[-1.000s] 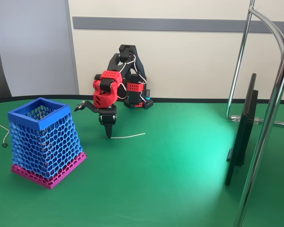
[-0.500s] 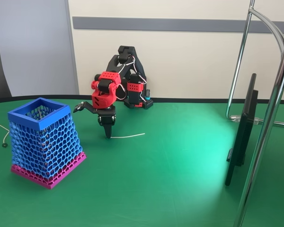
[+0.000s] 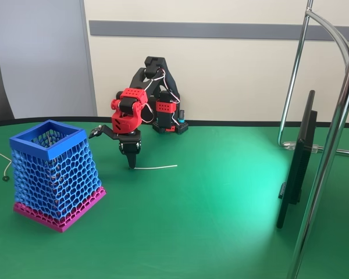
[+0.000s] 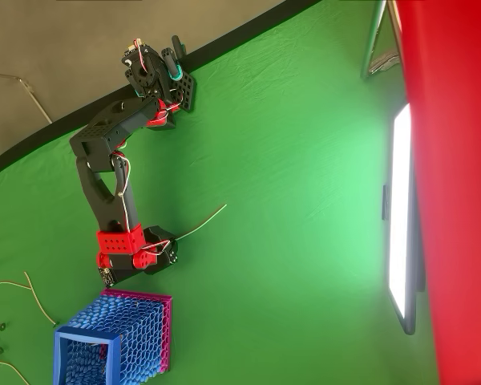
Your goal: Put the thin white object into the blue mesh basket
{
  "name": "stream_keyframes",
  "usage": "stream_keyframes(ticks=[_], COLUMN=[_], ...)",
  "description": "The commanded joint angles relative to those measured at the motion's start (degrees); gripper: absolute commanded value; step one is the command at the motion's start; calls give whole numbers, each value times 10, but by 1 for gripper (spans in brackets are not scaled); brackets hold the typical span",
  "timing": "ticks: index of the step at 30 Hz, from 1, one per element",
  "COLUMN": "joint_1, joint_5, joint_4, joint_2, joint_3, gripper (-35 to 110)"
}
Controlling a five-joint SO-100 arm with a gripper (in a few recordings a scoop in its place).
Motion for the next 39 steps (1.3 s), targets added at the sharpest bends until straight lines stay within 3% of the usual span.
stream_keyframes(ticks=[1, 28, 39], joint_1=[-3, -47, 24], joint_5=[-2, 18, -25], joint_4=[3, 33, -113], joint_2=[4, 210, 290], joint_3=[-17, -153, -225], gripper=[1, 2, 1])
